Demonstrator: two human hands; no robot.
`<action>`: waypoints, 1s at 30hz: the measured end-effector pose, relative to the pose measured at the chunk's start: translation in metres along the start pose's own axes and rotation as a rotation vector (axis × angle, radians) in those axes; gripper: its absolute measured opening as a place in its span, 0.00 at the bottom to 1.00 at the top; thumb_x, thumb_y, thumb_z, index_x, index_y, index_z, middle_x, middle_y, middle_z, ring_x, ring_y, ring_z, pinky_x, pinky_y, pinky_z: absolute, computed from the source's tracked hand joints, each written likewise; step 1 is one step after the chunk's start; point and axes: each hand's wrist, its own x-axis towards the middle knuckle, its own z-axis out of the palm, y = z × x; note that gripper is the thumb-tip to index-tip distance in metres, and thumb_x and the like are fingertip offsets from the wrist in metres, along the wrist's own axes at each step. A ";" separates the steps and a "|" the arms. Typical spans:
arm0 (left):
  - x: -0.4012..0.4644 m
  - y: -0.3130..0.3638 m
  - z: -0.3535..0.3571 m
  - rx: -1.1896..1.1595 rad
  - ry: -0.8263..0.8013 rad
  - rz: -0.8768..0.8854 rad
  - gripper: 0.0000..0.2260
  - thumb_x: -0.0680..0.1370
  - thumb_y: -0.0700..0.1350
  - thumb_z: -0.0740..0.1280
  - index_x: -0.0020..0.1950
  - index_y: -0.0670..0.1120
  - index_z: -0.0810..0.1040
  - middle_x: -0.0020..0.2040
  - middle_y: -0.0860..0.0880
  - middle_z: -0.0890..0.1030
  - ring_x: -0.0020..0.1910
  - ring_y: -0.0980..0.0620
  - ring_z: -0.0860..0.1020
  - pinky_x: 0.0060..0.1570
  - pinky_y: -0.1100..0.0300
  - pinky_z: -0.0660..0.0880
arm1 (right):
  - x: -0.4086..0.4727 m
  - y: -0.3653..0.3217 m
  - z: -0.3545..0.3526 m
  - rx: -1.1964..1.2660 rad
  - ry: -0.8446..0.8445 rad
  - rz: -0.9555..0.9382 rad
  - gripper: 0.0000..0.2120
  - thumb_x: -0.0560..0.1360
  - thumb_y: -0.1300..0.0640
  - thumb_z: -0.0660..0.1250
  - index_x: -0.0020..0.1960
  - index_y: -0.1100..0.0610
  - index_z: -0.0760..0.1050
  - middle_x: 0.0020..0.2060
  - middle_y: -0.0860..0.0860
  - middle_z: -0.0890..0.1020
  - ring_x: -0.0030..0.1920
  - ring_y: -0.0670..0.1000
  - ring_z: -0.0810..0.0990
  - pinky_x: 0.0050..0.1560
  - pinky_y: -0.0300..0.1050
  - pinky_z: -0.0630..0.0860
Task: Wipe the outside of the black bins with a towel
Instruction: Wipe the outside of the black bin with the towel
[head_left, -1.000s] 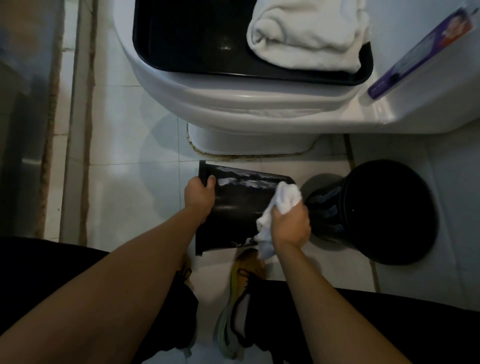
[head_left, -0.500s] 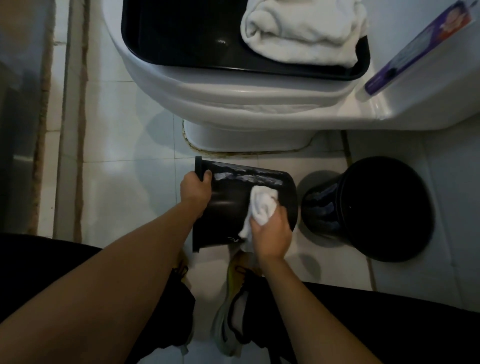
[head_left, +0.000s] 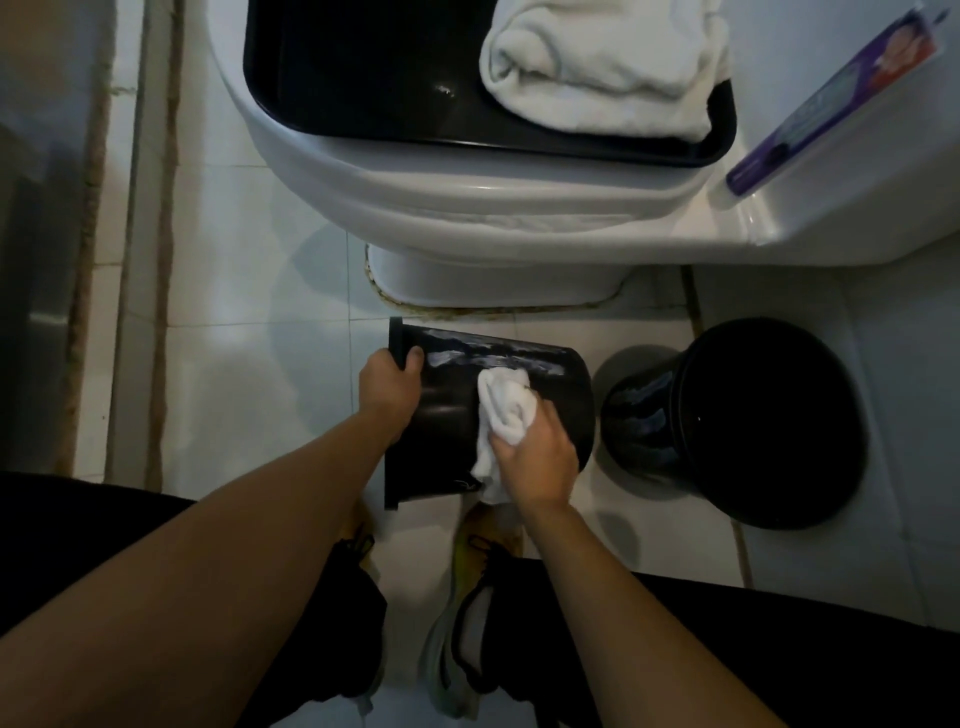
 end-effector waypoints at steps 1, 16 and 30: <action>0.000 0.002 -0.001 -0.003 -0.018 0.002 0.15 0.81 0.52 0.62 0.55 0.39 0.75 0.47 0.42 0.77 0.46 0.45 0.76 0.44 0.55 0.73 | 0.004 0.004 -0.002 0.066 0.028 0.097 0.24 0.72 0.49 0.73 0.65 0.55 0.73 0.57 0.53 0.79 0.56 0.54 0.79 0.52 0.44 0.73; -0.043 -0.007 -0.002 -0.064 -0.032 0.134 0.22 0.82 0.49 0.60 0.74 0.46 0.59 0.62 0.42 0.77 0.59 0.42 0.77 0.58 0.49 0.74 | 0.001 0.032 -0.018 0.184 0.150 0.473 0.31 0.73 0.47 0.71 0.72 0.54 0.66 0.64 0.58 0.75 0.61 0.61 0.77 0.58 0.52 0.73; -0.070 -0.043 -0.002 0.015 0.022 0.350 0.10 0.83 0.46 0.58 0.63 0.51 0.71 0.48 0.50 0.80 0.45 0.50 0.80 0.41 0.59 0.76 | -0.013 -0.033 -0.010 0.110 -0.100 0.033 0.27 0.75 0.46 0.68 0.71 0.53 0.68 0.62 0.52 0.77 0.61 0.53 0.77 0.63 0.48 0.73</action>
